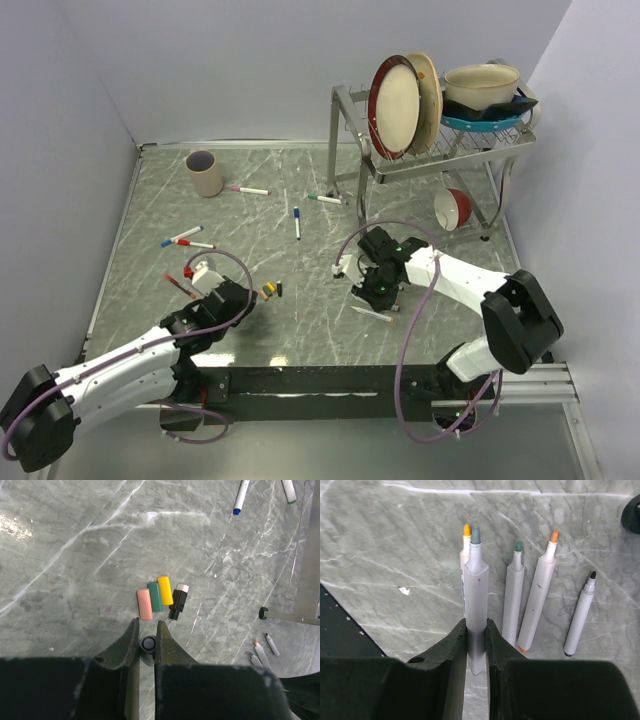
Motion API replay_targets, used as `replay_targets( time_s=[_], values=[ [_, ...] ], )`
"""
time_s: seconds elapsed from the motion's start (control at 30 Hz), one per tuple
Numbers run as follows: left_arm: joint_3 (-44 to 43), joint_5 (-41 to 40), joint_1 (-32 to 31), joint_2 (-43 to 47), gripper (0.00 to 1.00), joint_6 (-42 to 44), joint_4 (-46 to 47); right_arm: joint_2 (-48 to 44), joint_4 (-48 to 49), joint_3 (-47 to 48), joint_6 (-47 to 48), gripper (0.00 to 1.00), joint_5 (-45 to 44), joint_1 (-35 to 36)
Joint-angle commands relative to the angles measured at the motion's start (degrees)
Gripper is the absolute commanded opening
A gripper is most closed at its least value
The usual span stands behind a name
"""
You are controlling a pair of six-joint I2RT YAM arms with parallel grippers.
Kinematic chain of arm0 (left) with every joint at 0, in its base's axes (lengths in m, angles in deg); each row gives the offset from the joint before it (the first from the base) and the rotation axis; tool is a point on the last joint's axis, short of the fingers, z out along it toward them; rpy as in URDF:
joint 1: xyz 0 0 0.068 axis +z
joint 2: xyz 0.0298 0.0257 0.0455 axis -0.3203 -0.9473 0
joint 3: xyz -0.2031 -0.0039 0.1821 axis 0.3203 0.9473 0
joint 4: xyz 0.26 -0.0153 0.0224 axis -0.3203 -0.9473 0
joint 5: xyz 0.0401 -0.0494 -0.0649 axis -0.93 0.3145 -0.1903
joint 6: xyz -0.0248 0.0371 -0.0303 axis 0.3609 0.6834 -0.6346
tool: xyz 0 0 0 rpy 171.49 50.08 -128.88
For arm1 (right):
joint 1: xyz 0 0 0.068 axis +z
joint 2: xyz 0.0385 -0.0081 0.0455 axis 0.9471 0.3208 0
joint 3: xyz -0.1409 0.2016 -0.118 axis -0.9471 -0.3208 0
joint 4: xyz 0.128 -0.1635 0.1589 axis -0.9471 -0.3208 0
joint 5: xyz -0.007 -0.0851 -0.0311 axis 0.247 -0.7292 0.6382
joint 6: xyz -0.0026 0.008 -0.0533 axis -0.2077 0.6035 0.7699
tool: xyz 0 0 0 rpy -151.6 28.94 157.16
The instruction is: Open the pen caps
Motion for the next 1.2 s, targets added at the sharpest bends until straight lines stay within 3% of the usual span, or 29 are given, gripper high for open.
replay_targets(
  time_s=[0.0, 0.33, 0.83, 0.93, 0.97, 1.13, 1.17],
  values=[
    [-0.56, 0.89, 0.23, -0.29, 0.01, -1.73, 2.93, 0.8, 1.91, -0.34, -1.17, 0.15, -2.53, -0.19],
    [-0.21, 0.62, 0.23, -1.43, 0.01, -2.25, 3.28, 3.53, 1.65, -0.34, -1.52, 0.24, -3.41, -0.28],
    [-1.61, 2.29, 1.19, -9.77, 0.12, -4.1, 3.46, 3.44, 1.56, -0.34, -1.7, 0.37, -3.5, -0.19],
    [-2.14, 3.08, 1.63, -11.88, 0.19, -4.19, 3.72, 2.91, 1.56, -0.25, -1.61, 0.4, -3.23, -0.19],
    [-2.23, 3.26, 1.72, -12.33, 0.27, -4.1, 3.9, 2.74, 1.48, -0.25, -1.61, 0.41, -3.23, -0.19],
    [-2.75, 4.05, 2.07, -14.61, 0.42, -3.93, 5.13, 1.86, 1.47, -0.17, -1.35, 0.45, -2.71, -0.19],
    [-2.93, 4.05, 2.07, -14.7, 0.5, -3.84, 5.04, 1.86, 1.39, -0.17, -1.35, 0.45, -2.62, -0.19]
  ],
)
